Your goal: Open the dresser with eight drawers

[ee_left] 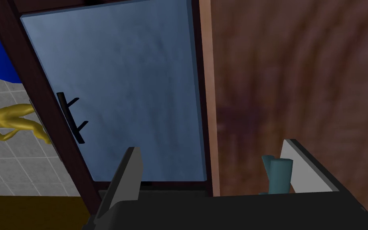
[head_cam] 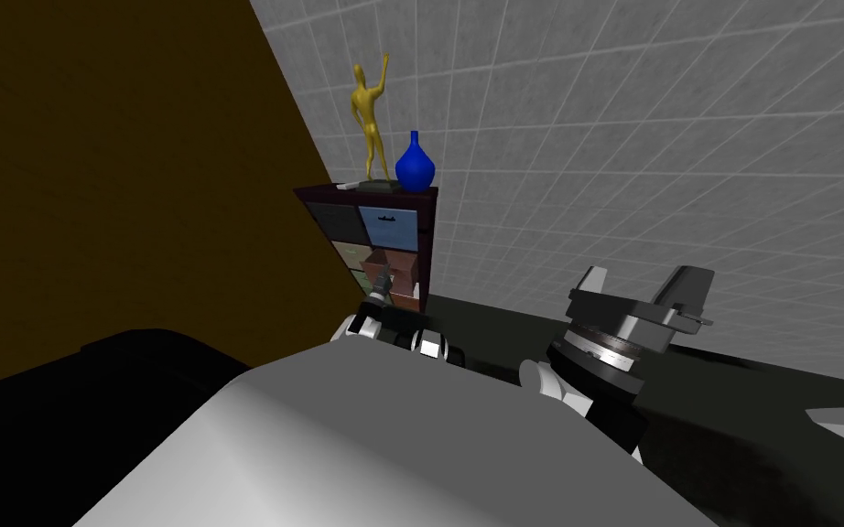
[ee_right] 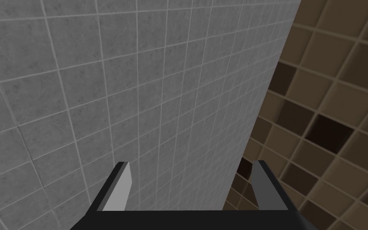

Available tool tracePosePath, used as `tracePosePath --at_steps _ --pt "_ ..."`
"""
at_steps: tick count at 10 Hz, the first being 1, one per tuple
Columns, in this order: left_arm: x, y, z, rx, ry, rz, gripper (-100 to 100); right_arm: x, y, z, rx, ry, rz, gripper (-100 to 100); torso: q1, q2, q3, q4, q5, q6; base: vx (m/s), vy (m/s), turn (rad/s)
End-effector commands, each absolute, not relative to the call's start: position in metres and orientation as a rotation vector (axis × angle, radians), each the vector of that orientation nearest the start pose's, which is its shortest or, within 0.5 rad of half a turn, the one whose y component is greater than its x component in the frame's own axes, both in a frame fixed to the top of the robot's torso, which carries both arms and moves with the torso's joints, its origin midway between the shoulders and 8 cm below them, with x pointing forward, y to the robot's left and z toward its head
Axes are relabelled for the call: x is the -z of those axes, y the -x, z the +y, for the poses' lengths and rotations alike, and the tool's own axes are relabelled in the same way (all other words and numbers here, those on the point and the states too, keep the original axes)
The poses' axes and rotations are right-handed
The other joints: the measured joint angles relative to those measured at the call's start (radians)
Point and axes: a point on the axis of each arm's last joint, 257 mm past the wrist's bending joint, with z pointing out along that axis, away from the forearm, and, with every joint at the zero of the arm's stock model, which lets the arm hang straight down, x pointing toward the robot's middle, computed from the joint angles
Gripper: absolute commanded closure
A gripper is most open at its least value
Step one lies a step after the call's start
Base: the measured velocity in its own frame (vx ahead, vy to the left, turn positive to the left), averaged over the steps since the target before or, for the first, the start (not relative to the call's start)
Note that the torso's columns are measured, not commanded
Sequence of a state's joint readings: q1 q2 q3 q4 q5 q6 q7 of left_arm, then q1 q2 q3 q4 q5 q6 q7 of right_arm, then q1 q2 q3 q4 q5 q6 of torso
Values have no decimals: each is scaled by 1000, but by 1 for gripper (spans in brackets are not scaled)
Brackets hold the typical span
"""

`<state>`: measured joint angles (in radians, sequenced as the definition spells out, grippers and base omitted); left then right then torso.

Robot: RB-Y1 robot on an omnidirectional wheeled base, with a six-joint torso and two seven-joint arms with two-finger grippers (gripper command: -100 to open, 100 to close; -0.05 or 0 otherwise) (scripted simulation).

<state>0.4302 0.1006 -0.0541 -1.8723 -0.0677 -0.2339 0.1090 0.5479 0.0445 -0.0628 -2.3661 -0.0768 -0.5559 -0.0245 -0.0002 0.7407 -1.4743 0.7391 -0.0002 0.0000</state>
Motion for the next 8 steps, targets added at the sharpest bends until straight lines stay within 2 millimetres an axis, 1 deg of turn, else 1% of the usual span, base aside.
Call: tracePosePath --at_steps 1,2,3,8 --pt "197 -420 269 1197 1093 1126 -100 -58 -305 -311 -1309 -646 452 0 -1 1 0 2 -2 0 -2 -6 -16" --pt "207 -419 270 1191 1104 1136 -100 -58 -305 -311 -1309 -646 452 0 -2 3 1 4 -3 -1 0 0 0" --pt "208 -418 270 1189 1109 1139 0 -58 -305 -311 -1309 -646 452 0 -2 2 1 3 -2 -1 0 0 0" --pt "213 -417 271 1183 1119 1146 0 -58 -305 -311 -1309 -646 452 0 0 -2 -1 0 0 0 0 0 0"
